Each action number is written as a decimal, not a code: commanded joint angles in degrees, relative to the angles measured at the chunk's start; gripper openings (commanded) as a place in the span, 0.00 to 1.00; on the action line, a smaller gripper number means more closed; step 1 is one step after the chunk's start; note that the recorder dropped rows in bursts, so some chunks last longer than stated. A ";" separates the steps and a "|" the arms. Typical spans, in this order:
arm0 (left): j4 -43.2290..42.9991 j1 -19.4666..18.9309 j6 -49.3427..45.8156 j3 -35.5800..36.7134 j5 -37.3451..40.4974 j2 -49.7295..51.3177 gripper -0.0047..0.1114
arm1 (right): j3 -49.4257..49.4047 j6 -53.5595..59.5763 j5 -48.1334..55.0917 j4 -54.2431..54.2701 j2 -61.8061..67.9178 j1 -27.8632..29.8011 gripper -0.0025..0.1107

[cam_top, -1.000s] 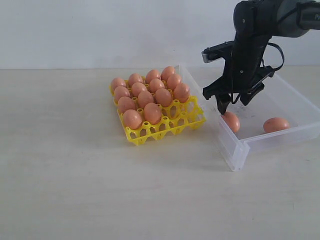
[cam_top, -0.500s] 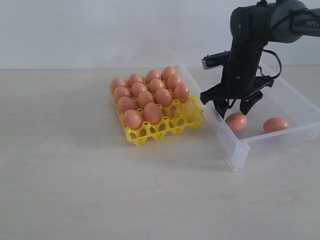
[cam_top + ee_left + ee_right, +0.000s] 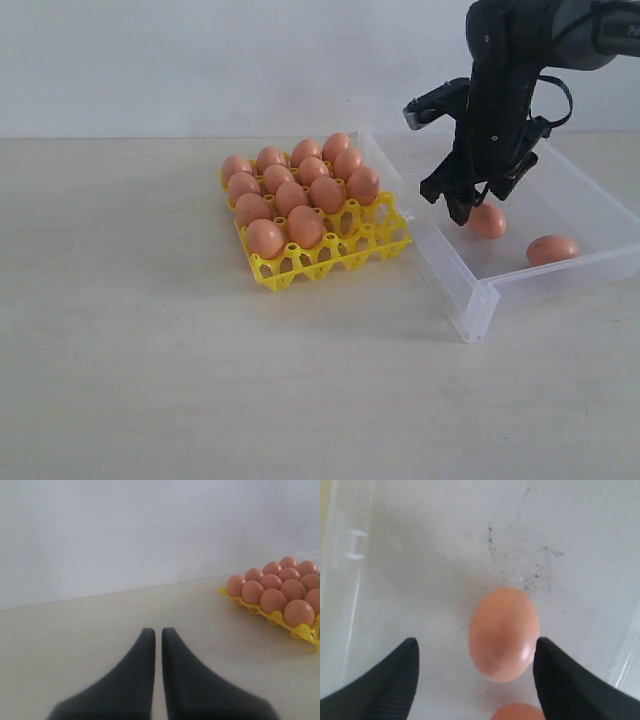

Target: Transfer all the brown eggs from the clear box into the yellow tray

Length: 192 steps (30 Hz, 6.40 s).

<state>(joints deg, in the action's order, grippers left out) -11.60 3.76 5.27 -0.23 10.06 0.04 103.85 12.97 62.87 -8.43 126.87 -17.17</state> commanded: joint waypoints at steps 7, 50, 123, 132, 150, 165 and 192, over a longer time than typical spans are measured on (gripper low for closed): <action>0.13 0.29 0.29 0.23 -0.18 -0.04 0.07 | 0.20 -11.22 -5.66 -1.48 1.77 6.60 0.54; 0.13 0.29 0.29 0.23 -0.18 -0.04 0.07 | 0.09 -7.65 7.09 6.63 -2.41 9.19 0.54; 0.13 0.29 0.29 0.23 -0.18 -0.04 0.07 | -33.81 -15.84 -81.18 8.43 -4.02 11.35 0.02; 0.13 0.29 0.29 0.23 -0.18 -0.04 0.07 | -53.91 -35.62 -132.84 -8.12 -5.08 11.23 0.02; 0.13 0.29 0.29 0.23 -0.18 -0.04 0.07 | -47.42 -35.75 -131.52 -29.40 -2.14 -3.35 0.02; 0.13 0.29 0.29 0.23 -0.18 -0.04 0.07 | -43.14 -38.96 -120.12 -30.82 2.80 -3.35 0.02; 0.13 0.29 0.29 0.23 -0.18 -0.04 0.07 | -43.14 -40.37 -103.56 -28.40 1.98 -3.35 0.02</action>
<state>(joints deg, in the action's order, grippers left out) -11.60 3.76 5.27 -0.23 10.06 0.04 61.50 -28.08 -48.66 -37.47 128.62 -20.79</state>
